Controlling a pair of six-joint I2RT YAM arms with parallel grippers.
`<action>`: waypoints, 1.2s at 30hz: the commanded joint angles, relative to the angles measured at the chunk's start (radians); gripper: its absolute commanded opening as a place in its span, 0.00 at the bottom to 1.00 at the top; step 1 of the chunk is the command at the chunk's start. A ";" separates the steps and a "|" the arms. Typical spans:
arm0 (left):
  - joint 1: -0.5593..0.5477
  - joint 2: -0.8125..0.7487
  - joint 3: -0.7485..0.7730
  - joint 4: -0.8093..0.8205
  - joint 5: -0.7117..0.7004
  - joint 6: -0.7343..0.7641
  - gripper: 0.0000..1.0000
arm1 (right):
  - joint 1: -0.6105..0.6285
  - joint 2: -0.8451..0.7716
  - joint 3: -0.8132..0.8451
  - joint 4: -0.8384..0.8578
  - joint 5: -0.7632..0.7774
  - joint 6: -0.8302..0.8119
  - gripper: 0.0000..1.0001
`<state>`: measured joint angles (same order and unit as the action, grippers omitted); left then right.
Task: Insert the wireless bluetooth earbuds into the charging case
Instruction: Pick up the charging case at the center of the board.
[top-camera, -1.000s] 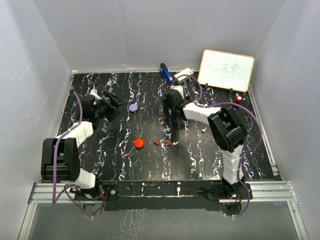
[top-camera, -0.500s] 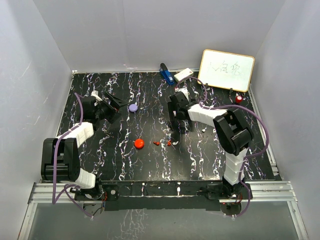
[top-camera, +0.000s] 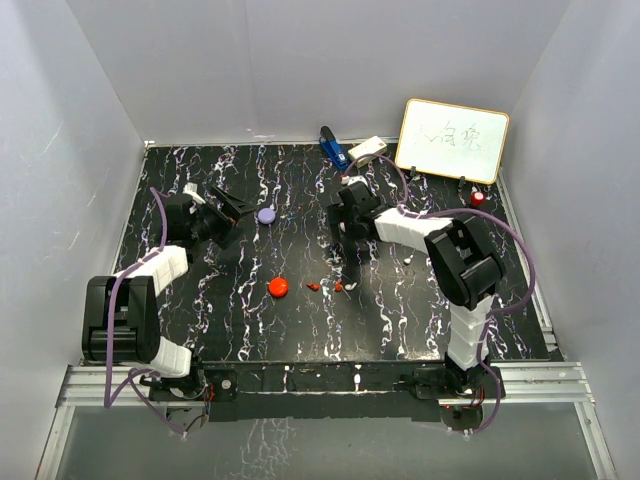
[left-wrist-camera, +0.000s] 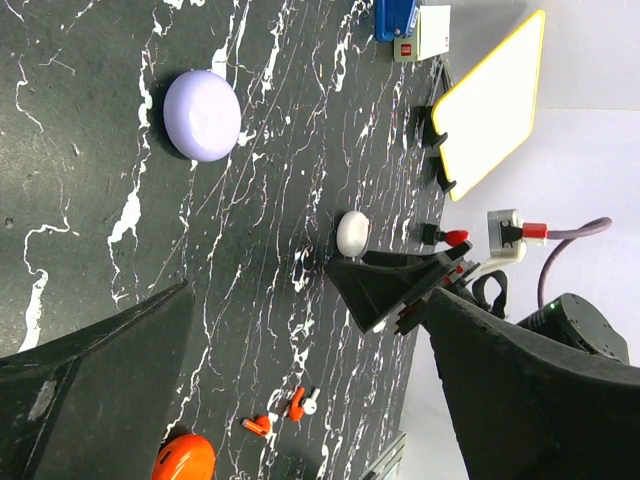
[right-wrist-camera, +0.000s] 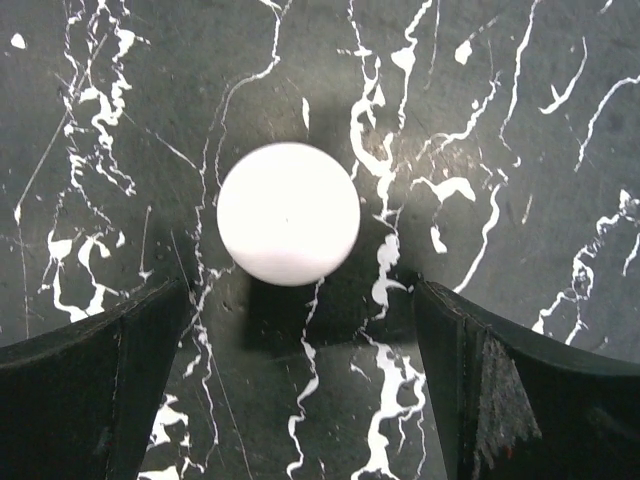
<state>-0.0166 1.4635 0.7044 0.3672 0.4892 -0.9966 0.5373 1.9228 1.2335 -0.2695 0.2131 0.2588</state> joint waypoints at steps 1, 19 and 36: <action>-0.005 -0.049 -0.012 0.021 0.032 -0.013 0.99 | 0.001 0.042 0.074 0.057 -0.017 -0.020 0.94; -0.004 -0.037 -0.032 0.143 0.114 -0.074 0.99 | -0.007 0.103 0.088 0.046 0.028 0.006 0.75; -0.004 -0.054 -0.045 0.162 0.119 -0.073 0.99 | -0.021 0.128 0.090 0.046 0.029 -0.001 0.48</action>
<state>-0.0170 1.4624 0.6674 0.5011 0.5804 -1.0676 0.5266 2.0102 1.3075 -0.2058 0.2180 0.2638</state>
